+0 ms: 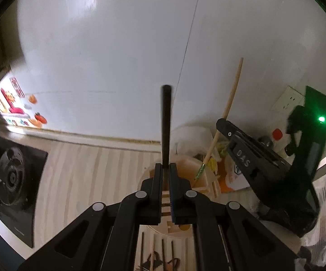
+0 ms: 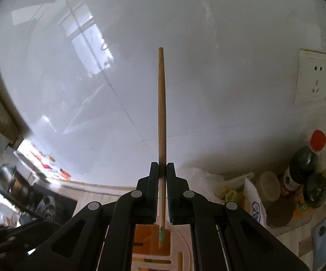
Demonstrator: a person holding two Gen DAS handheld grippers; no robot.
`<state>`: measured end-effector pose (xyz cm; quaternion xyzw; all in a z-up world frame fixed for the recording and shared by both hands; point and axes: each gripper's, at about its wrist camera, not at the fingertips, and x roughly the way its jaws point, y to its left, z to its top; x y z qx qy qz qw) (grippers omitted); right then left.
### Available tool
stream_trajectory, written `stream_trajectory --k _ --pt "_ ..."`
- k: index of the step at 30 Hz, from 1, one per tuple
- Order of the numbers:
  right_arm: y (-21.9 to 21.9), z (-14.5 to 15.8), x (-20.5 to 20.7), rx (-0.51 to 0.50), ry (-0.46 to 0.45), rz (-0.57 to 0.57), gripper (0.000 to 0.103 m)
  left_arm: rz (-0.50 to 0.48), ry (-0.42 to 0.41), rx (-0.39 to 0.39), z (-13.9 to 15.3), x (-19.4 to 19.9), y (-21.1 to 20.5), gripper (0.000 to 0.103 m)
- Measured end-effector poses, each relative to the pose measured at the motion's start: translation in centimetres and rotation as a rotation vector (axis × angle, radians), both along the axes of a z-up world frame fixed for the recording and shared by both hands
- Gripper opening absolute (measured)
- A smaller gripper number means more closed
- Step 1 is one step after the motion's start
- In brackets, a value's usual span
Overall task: Organize utensils
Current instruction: 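Lift both chopsticks and carry them over the cream holder with both tools, then open both tools to drop the chopsticks into the cream holder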
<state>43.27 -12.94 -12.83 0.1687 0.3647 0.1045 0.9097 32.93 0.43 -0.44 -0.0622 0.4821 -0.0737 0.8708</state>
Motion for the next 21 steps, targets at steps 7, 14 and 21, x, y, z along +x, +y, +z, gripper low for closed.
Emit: stream_trajectory --k 7,14,21 --pt "-1.4 0.8 -1.8 0.047 0.062 0.066 0.031 0.041 -0.058 0.009 2.4 -1.6 0.5 0.013" --pt "-3.6 3.8 -7.0 0.058 0.024 0.071 0.047 0.115 -0.158 0.033 4.8 -4.7 2.1 0.080" --pt "-7.0 4.2 -13.0 0.050 0.026 -0.031 0.069 0.171 -0.200 0.118 3.1 -8.5 3.5 0.103"
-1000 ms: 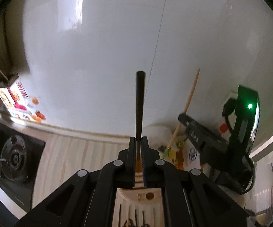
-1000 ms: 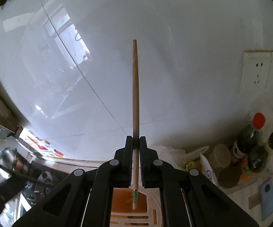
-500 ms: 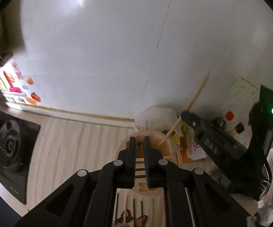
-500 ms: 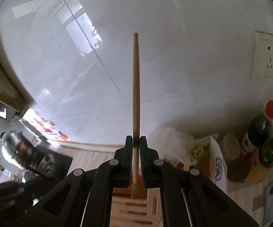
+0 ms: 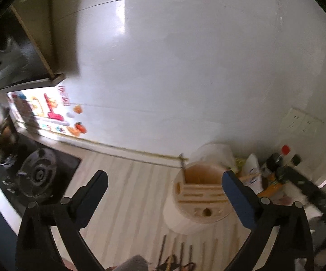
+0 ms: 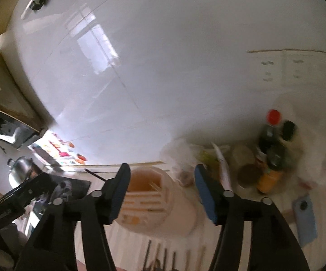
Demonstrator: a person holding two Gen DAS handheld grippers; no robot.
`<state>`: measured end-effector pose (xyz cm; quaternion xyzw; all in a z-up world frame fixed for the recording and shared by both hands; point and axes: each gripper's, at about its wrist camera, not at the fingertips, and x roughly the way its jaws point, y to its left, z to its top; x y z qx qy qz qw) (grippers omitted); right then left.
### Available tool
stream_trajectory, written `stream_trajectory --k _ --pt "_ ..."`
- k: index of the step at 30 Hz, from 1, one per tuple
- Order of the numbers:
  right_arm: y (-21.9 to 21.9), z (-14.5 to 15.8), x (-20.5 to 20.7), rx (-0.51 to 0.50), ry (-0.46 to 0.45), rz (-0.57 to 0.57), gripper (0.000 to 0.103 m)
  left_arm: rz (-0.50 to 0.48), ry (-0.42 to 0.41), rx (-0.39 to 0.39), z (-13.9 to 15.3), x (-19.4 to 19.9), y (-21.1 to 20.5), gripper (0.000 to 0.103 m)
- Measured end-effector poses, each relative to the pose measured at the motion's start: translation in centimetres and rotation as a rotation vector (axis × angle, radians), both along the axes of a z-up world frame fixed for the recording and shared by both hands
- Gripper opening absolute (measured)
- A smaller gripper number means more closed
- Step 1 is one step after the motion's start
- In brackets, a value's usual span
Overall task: Organize utensils
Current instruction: 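Open both tools to drop the chopsticks into the cream holder, then lower the left tool onto a dark chopstick while the right tool grasps a light chopstick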
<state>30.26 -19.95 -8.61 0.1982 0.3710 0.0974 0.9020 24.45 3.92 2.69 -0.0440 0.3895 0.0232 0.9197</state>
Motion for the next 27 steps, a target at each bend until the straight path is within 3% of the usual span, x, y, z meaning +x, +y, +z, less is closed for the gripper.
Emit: stream_trajectory --k 3,12,17,22,24,25,27 --pt "-1.5 -1.5 -1.8 0.000 0.020 -0.036 0.085 0.007 0.048 0.003 -2.3 -1.0 0.3 0.103" --pt "-2.6 -10.3 -4.4 -0.102 0.275 -0.071 0.086 0.004 0.261 0.091 -12.0 -4.2 -0.5 0.103" --pt "-1.6 -15.7 -5.0 -0.117 0.422 -0.034 0.072 0.000 0.368 0.122 -16.8 -5.1 -0.7 0.103" --pt "0.2 -21.3 -5.2 -0.112 0.566 0.020 0.048 -0.010 0.462 0.146 -21.9 -5.1 -0.6 0.100" --pt "1.2 -23.1 -5.2 -0.117 0.615 0.035 0.044 -0.027 0.521 0.142 -24.2 -5.2 -0.6 0.092" --pt "1.6 -23.9 -5.3 -0.115 0.637 0.045 0.043 -0.035 0.543 0.137 -25.0 -5.3 -0.6 0.083" --pt "2.4 -25.6 -5.5 -0.130 0.683 0.060 0.042 -0.053 0.586 0.120 -26.6 -5.3 -0.6 0.078"
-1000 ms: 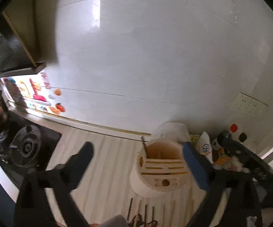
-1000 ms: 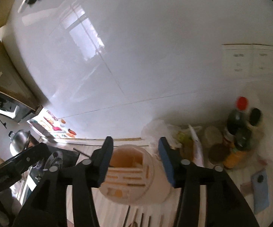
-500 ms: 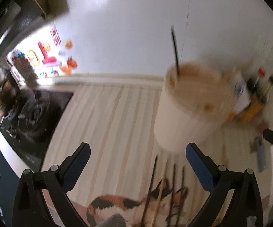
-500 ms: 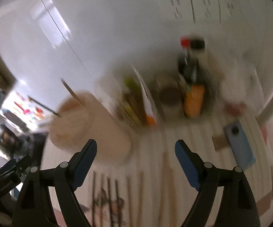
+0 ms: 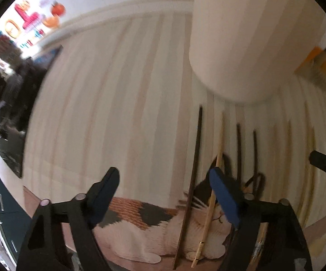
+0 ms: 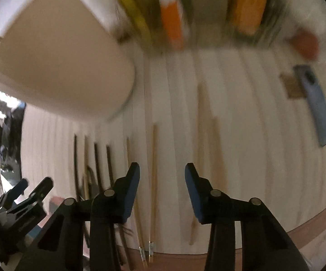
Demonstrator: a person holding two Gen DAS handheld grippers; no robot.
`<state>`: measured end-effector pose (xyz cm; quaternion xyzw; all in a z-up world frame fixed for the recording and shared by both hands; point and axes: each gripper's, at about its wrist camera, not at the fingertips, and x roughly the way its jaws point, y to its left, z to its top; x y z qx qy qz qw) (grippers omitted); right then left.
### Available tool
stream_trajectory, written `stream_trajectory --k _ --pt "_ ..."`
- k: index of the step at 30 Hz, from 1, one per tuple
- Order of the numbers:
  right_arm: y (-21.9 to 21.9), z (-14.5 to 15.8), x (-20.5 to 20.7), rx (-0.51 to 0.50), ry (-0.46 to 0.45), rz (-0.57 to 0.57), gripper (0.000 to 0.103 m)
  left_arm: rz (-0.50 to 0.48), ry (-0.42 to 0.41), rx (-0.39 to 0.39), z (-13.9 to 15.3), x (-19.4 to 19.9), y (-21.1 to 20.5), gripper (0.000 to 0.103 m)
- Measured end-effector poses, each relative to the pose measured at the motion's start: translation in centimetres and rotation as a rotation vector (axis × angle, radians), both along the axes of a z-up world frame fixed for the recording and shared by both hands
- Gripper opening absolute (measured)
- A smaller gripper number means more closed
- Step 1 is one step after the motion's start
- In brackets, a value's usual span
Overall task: Organize utensils
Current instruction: 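Lower the left tool onto a dark chopstick while the right tool grasps a light chopstick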
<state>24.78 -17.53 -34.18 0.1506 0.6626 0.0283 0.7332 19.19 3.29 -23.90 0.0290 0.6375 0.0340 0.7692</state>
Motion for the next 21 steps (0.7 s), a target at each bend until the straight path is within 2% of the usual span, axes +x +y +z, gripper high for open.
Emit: stream_trajectory --k 3,8,9,10,11,12,13,16,21 --pt "1.0 -1.9 -0.3 0.002 0.053 0.008 0.042 -0.023 0.041 -0.021 -1.6 0.0 -0.2 0.065" --pt "2.2 -4.0 -0.7 -0.003 0.123 0.022 0.040 -0.030 0.094 -0.063 -3.4 0.1 -0.4 0.026" --pt "2.4 -4.2 -0.8 -0.011 0.127 0.027 0.037 -0.029 0.099 -0.072 -3.6 0.1 -0.4 0.020" --pt "2.6 -4.1 -0.8 -0.027 0.114 0.034 0.028 -0.029 0.097 -0.078 -3.6 0.0 -0.4 0.012" --pt "2.9 -4.3 -0.8 -0.046 0.123 0.047 0.021 -0.029 0.097 -0.074 -3.6 0.0 -0.4 0.008" --pt "3.0 -4.3 -0.9 -0.060 0.121 0.050 0.011 -0.029 0.095 -0.072 -3.6 0.0 -0.3 0.007" --pt "3.1 -4.4 -1.0 -0.067 0.125 0.054 0.007 -0.027 0.095 -0.069 -3.5 0.0 -0.1 0.005" --pt "2.5 -4.4 -1.4 -0.123 0.139 0.059 0.007 -0.005 0.101 -0.066 -3.3 -0.5 1.1 0.005" --pt "2.2 -4.9 -1.8 -0.093 0.158 0.110 0.007 -0.003 0.101 -0.067 -3.0 -1.2 2.0 0.005"
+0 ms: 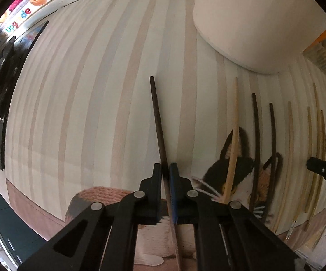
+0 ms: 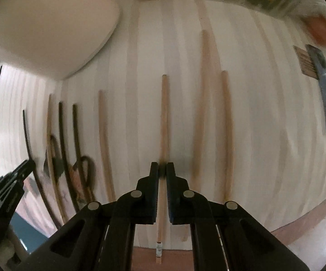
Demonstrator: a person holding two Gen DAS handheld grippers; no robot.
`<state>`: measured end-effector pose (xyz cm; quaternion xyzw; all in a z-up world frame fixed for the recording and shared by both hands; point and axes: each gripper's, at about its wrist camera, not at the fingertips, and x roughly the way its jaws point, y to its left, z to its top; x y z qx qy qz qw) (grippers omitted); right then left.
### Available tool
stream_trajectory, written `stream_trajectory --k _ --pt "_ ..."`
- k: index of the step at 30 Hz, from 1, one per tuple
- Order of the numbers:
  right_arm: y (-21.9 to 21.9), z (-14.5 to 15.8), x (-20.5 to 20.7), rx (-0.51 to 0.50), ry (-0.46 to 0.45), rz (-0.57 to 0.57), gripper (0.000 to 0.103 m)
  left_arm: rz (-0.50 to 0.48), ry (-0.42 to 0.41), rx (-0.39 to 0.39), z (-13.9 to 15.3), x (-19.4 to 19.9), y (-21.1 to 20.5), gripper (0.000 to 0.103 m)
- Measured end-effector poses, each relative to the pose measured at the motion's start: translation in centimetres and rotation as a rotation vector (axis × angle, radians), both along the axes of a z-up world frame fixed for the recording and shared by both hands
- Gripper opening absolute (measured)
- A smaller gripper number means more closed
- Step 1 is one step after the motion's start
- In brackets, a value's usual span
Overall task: Organize utensils
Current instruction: 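Lower the left tool onto a dark chopstick while the right tool grasps a light chopstick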
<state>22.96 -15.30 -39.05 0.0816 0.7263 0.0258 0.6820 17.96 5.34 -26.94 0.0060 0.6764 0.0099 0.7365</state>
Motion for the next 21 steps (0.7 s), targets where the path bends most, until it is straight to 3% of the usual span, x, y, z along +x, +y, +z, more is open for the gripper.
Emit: stream_trajectory --k 21 --pt "4.9 -0.2 1.4 -0.120 0.031 0.078 0.008 -0.009 0.009 0.009 -0.2 0.4 0.1 0.004"
